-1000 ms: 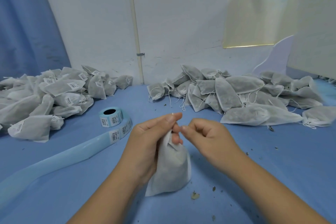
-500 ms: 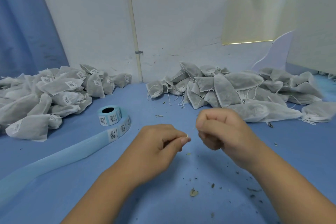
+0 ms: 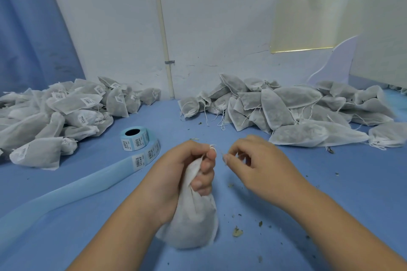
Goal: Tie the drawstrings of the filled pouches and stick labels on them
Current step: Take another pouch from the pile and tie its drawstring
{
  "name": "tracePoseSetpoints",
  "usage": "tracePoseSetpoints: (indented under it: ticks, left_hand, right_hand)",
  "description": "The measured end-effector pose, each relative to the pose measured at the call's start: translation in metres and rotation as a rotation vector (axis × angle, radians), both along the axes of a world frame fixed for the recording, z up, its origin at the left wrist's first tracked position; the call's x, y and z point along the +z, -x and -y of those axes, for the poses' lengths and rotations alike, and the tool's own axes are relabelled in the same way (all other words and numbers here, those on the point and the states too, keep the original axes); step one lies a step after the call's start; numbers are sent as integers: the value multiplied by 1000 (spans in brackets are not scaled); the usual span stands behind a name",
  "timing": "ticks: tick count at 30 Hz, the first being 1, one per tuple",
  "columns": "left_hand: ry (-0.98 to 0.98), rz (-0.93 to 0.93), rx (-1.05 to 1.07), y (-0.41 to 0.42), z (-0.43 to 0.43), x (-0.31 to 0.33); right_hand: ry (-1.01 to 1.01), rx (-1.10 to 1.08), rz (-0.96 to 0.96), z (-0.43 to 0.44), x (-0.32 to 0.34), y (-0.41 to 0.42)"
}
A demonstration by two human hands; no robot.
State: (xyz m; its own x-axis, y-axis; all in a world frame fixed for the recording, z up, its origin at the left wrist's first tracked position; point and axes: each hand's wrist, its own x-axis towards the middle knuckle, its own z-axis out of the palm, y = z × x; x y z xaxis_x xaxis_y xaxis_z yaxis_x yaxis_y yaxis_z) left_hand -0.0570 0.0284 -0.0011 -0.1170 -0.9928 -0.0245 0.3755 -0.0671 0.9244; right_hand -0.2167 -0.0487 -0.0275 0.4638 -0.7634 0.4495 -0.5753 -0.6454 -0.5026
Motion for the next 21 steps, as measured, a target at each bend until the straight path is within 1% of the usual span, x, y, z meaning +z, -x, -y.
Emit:
tracePoseSetpoints:
  ticks: [1,2,4,6,7,9,13,18,21]
  left_hand:
    - [-30,-62,-19,-1,1,-1]
    - [-49,-101,-36,-2,2,-2]
    - [-76,-130,-66,-3,4,-5]
    - [-97,-132,-93,-2,5,-8]
    - [-103,-129,-103,-2,5,-9]
    - [-112,-130,-126,-1,6,-10]
    - [-116,-155,-173,-1,6,-10]
    - [-86,-115,-174,-2,6,-12]
    - [-63,-73,-159,-4,5,-13]
  right_hand:
    - [29,-15,36,-1,2,-1]
    - [44,-17,115,-3,3,-1]
    - [49,13,335,-5,6,-3]
    - [-82,142,494,-11,11,-2]
    - [-174,227,531,-15,13,-2]
    - [-273,324,542,-20,15,-1]
    - [-306,320,616,-22,21,-2]
    - [-380,357,474,-23,19,-3]
    - [-403,338,434,-24,18,-3]
